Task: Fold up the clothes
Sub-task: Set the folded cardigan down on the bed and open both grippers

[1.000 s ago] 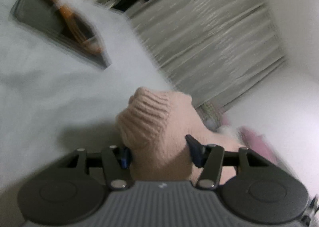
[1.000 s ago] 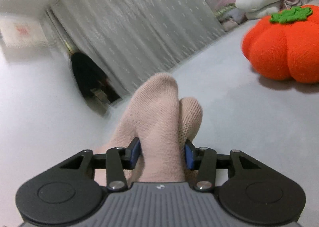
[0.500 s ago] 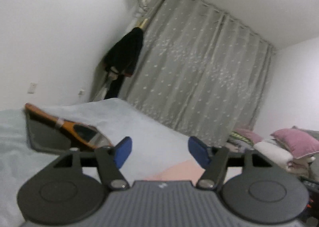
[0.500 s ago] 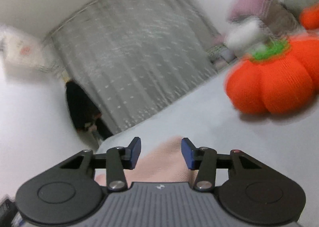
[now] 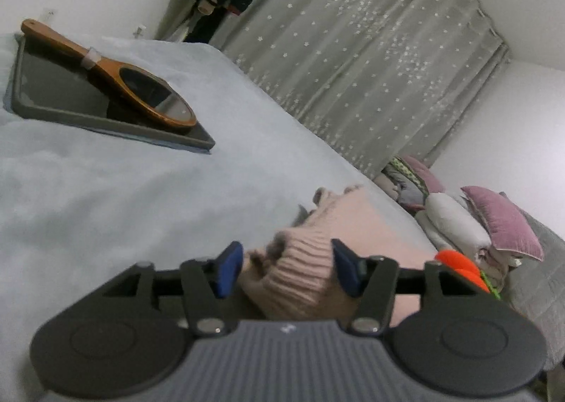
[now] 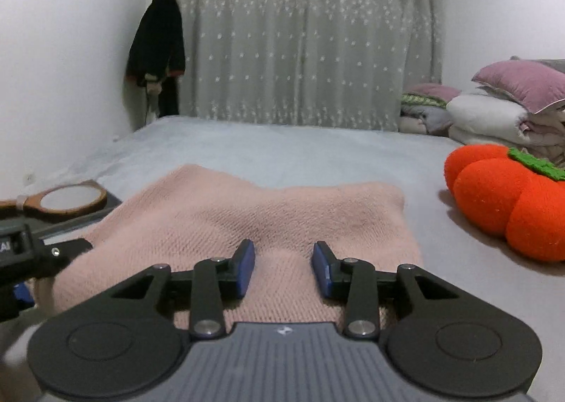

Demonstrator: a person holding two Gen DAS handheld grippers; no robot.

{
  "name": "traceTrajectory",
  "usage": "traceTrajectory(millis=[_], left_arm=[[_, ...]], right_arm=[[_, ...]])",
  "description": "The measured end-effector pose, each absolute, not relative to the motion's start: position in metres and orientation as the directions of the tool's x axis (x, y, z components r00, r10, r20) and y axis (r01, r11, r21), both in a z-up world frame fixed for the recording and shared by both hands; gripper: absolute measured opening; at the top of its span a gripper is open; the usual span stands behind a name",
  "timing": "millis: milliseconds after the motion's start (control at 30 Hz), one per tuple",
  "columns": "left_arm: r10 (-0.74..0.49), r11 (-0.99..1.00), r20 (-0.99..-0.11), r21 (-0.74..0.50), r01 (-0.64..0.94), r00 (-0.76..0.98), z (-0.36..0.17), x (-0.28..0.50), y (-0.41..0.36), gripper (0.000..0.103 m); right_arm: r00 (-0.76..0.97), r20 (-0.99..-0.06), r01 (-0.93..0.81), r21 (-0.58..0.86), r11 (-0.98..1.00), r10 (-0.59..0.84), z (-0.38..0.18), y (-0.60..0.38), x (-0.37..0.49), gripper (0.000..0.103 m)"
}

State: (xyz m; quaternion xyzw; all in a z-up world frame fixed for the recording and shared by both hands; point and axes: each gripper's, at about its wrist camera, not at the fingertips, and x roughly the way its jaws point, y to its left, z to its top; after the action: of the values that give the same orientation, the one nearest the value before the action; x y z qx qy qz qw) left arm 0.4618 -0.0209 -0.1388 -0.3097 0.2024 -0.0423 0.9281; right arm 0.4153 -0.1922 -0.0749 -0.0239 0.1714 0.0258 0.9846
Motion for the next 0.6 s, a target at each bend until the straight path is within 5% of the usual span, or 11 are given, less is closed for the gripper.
traceTrajectory(millis=[100,233,500,600], left_arm=[[-0.179,0.818,-0.364,-0.572,-0.068,0.914,-0.128,0.463,-0.021,0.066],[-0.169,0.857,-0.392,-0.511,-0.061,0.904,-0.101,0.431,-0.033,0.072],[-0.121,0.975,-0.505,-0.221,0.007,0.854,-0.019,0.351,-0.075,0.101],[-0.092,0.988,-0.542,-0.157,0.007,0.835,0.004,0.325,-0.082,0.103]], right_arm=[[0.938,-0.346,-0.022,-0.019,1.0,0.014,-0.063,-0.197,0.398,0.045],[0.913,-0.406,-0.024,0.054,0.998,0.044,-0.017,-0.21,0.352,0.07],[0.872,-0.489,0.037,0.086,0.996,0.01,0.022,-0.24,0.285,0.08],[0.878,-0.479,0.08,0.091,0.993,-0.027,0.031,-0.246,0.262,0.099]])
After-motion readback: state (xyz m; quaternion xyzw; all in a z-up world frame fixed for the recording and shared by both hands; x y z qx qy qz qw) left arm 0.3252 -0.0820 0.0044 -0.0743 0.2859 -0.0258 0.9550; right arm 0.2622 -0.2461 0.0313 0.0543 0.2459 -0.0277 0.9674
